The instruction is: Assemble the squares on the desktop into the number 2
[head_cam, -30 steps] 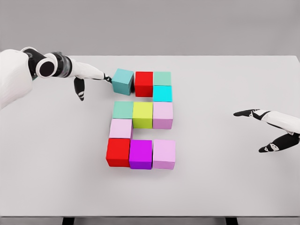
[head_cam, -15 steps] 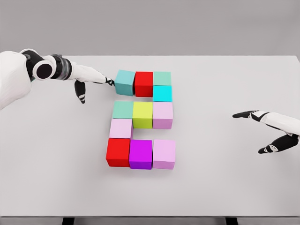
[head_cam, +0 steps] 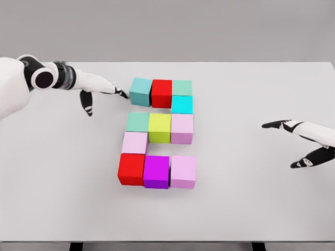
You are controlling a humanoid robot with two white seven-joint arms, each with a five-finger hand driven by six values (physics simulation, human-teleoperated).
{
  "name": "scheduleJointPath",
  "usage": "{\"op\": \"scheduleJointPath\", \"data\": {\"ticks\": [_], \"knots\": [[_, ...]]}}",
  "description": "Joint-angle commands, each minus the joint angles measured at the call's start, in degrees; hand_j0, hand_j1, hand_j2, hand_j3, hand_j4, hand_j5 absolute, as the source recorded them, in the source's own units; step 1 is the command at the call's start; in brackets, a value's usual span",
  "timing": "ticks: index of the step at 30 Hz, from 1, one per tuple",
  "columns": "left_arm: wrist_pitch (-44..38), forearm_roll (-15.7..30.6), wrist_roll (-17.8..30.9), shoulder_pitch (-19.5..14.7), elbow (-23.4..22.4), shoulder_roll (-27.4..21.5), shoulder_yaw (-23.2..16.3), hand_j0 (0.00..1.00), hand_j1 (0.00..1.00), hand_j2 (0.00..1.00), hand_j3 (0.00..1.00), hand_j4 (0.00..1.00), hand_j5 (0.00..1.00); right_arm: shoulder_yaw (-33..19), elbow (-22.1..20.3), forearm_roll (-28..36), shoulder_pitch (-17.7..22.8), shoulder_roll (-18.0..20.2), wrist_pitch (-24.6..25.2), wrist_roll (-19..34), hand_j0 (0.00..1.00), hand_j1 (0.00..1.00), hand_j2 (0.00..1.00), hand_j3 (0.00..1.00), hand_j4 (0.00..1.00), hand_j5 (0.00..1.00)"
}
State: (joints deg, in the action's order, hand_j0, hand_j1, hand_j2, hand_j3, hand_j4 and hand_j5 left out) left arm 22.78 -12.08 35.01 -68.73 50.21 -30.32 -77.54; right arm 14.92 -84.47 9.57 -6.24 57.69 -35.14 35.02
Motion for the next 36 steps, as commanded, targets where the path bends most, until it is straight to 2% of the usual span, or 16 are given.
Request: {"op": "scheduleJointPath", "data": {"ticks": [1,4,8,11,18,20,21,25,27,30,36], "knots": [[0.16,0.3,-0.01,0.09,0.07,-1.14,0.28,1.0,1.0,1.0,1.0,1.0,1.0,-0.16,0.62,0.45,0.0,0.06,0.14,-0.02,1.0,1.0,1.0,1.0,1.0,1.0],[0.25,0.3,-0.01,0.09,0.15,-1.23,0.28,1.0,1.0,1.0,1.0,1.0,1.0,-0.07,0.36,0.45,0.09,0.06,0.14,-0.02,1.0,1.0,1.0,1.0,1.0,1.0],[5.78,0.39,-0.01,0.09,0.07,-2.64,1.6,1.0,1.0,1.0,1.0,1.0,1.0,0.28,0.01,0.45,0.18,-0.3,0.14,-0.02,1.0,1.0,1.0,1.0,1.0,1.0],[6.31,0.39,-0.01,0.35,0.15,-2.55,1.6,1.0,1.0,1.0,1.0,1.0,1.0,-0.33,-0.25,0.71,0.0,-0.12,0.14,-0.02,1.0,1.0,1.0,1.0,1.0,1.0],[6.05,0.39,-0.01,0.35,-0.28,-2.55,1.69,1.0,1.0,1.0,1.0,1.0,1.0,-1.83,0.54,0.71,0.53,0.32,0.14,-0.02,1.0,1.0,1.0,1.0,1.0,1.0],[5.43,0.3,-0.01,0.35,-0.64,-2.37,1.69,1.0,1.0,1.0,1.0,1.0,1.0,-0.6,-0.52,0.63,0.7,-0.82,0.14,-0.02,1.0,1.0,1.0,1.0,1.0,1.0],[5.43,0.21,-0.01,0.35,-0.64,-2.11,1.95,1.0,1.0,1.0,1.0,1.0,1.0,-0.24,-2.1,0.63,0.7,-0.38,0.14,-0.02,1.0,1.0,1.0,1.0,1.0,1.0],[5.43,0.03,-0.01,0.44,-0.72,-1.32,2.04,1.0,1.0,1.0,1.0,1.0,1.0,-0.6,-3.51,0.54,1.23,0.06,0.14,-0.02,1.0,1.0,1.0,1.0,1.0,1.0],[5.43,0.03,-0.01,0.53,-0.72,-1.06,2.04,1.0,1.0,1.0,1.0,1.0,1.0,-0.68,-2.28,0.54,0.62,0.14,0.14,-0.02,1.0,1.0,1.0,1.0,1.0,1.0],[5.34,0.03,-0.01,0.53,-1.34,-0.44,2.04,1.0,1.0,1.0,1.0,1.0,1.0,-0.07,-4.03,0.45,0.7,-0.82,0.14,-0.02,1.0,1.0,1.0,1.0,1.0,1.0],[5.34,-0.05,-0.01,0.53,-3.19,-0.09,2.04,1.0,1.0,1.0,1.0,1.0,1.0,-0.51,-3.07,0.45,0.97,0.14,0.14,-0.02,1.0,1.0,1.0,1.0,1.0,1.0]]}}
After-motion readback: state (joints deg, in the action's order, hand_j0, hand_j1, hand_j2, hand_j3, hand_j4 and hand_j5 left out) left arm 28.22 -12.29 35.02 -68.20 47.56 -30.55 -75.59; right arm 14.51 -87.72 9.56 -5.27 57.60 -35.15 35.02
